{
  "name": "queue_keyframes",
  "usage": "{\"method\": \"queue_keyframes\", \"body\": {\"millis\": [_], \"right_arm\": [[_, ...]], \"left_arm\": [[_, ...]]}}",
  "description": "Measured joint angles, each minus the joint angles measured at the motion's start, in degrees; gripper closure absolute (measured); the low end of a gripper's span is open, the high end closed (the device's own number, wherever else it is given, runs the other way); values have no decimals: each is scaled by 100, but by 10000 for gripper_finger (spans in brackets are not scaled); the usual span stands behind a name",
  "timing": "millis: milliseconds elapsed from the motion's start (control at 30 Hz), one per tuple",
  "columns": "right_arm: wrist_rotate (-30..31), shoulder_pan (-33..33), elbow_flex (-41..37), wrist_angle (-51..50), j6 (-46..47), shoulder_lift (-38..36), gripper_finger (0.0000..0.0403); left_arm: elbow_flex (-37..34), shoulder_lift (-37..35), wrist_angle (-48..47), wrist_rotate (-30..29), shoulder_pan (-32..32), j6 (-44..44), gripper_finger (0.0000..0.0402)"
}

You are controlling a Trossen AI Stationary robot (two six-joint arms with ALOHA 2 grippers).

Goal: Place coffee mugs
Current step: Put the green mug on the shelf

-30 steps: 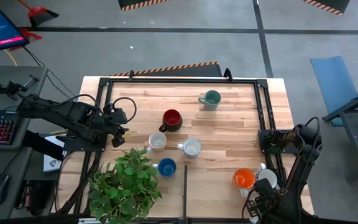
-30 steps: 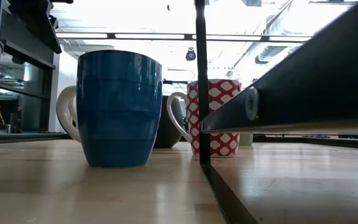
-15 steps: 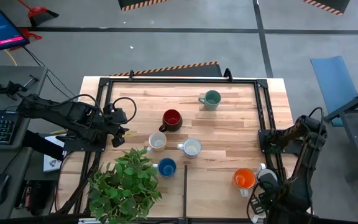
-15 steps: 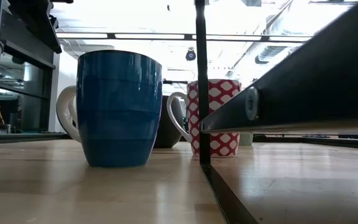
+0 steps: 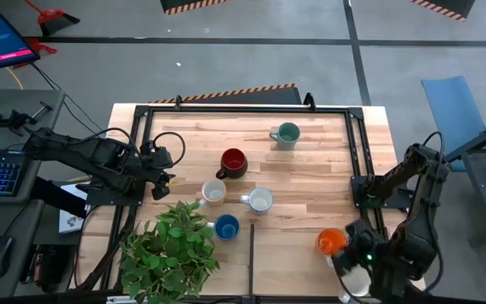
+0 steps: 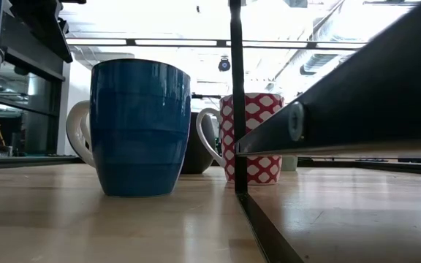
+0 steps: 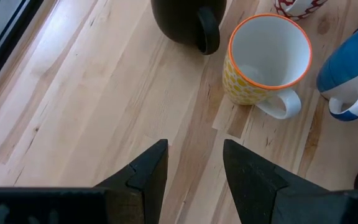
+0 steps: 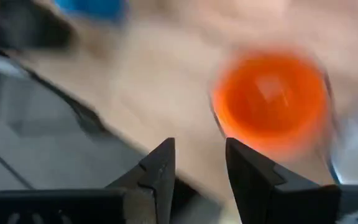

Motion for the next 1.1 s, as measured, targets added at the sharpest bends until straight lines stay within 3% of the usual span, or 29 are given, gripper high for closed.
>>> {"method": "queue_keyframes", "body": {"millis": [100,367,500,633,867,1100], "right_arm": [[658,-372,0,-396,-416,0,281],[646,-2192,0,-743,-3052,4,281],[598,-3357,0,-1101,-4234,4,281],[597,-4695,0,-838,-5993,-20,281],[-279,-6705,0,575,-8841,-9,281],[-1095,-7692,0,1280,-10094,285,281]], "left_arm": [[0,0,2,-1,0,1,257],[0,2,1,-2,0,-6,257],[0,1,0,0,0,-14,257],[0,0,4,-2,0,-55,257],[0,2,9,-2,0,-51,257],[0,1,13,-2,0,-99,257]]}}
